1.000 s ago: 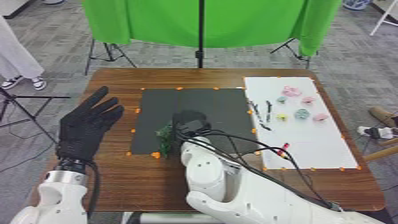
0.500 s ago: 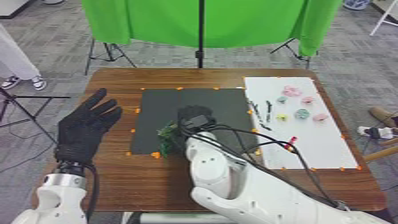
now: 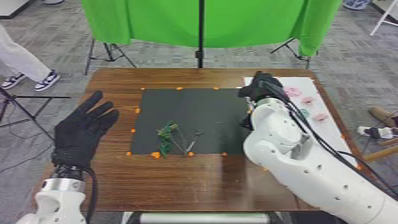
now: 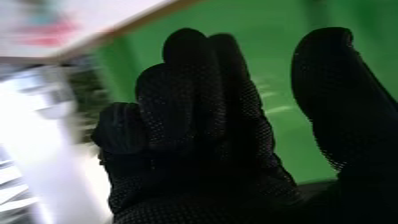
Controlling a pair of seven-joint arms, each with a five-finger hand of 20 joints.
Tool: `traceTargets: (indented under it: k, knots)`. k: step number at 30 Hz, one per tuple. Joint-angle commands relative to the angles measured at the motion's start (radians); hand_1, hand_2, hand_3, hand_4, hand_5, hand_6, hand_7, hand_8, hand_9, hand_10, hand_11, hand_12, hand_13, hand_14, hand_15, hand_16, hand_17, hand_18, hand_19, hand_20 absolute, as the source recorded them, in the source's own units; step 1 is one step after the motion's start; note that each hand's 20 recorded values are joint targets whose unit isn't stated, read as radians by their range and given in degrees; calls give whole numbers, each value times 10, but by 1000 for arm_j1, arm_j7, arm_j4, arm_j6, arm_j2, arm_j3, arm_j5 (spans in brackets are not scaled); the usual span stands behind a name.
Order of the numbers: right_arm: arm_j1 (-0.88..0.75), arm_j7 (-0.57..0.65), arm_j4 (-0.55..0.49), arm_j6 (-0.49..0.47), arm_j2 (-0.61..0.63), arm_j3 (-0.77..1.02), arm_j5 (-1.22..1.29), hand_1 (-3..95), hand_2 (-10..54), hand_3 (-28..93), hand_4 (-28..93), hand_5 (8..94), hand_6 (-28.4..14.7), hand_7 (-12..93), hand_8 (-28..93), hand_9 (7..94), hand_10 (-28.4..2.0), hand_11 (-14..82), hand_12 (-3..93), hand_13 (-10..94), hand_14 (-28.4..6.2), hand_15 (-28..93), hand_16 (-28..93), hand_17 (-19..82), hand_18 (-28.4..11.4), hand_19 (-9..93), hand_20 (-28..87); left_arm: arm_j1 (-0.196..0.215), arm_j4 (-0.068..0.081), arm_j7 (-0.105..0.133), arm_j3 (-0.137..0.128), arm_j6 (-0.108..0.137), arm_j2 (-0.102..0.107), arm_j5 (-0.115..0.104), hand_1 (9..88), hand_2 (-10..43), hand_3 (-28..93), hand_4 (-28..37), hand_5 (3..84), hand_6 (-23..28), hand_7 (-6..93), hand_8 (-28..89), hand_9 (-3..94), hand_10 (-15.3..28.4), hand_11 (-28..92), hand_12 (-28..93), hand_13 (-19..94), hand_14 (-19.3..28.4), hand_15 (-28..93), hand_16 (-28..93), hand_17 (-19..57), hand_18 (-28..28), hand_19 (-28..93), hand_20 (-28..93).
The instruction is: Arrange flowers
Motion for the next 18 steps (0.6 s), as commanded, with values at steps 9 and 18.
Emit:
traceTargets:
  k: [9, 18]
  knots:
    - [17, 42, 189, -148, -19, -28, 46, 319, -95, 749, -259, 598, -100, 114, -109, 603, -237, 571, 193, 554, -218, 867, 119, 280, -282, 932, 621, 0, 22, -7, 29, 19, -8, -13, 257, 74, 799, -202, 400, 100, 131, -96, 374, 207, 255, 113, 271, 274, 536, -83, -85, 281, 578, 40]
    - [38, 73, 269, -247, -80, -44, 102, 307, -95, 739, -261, 586, -102, 110, -108, 589, -242, 579, 194, 542, -224, 876, 116, 265, -283, 932, 620, -12, 23, -33, 26, 11, -20, -5, 257, 74, 799, -203, 400, 100, 132, -97, 373, 206, 257, 113, 271, 274, 536, -83, -85, 281, 578, 40]
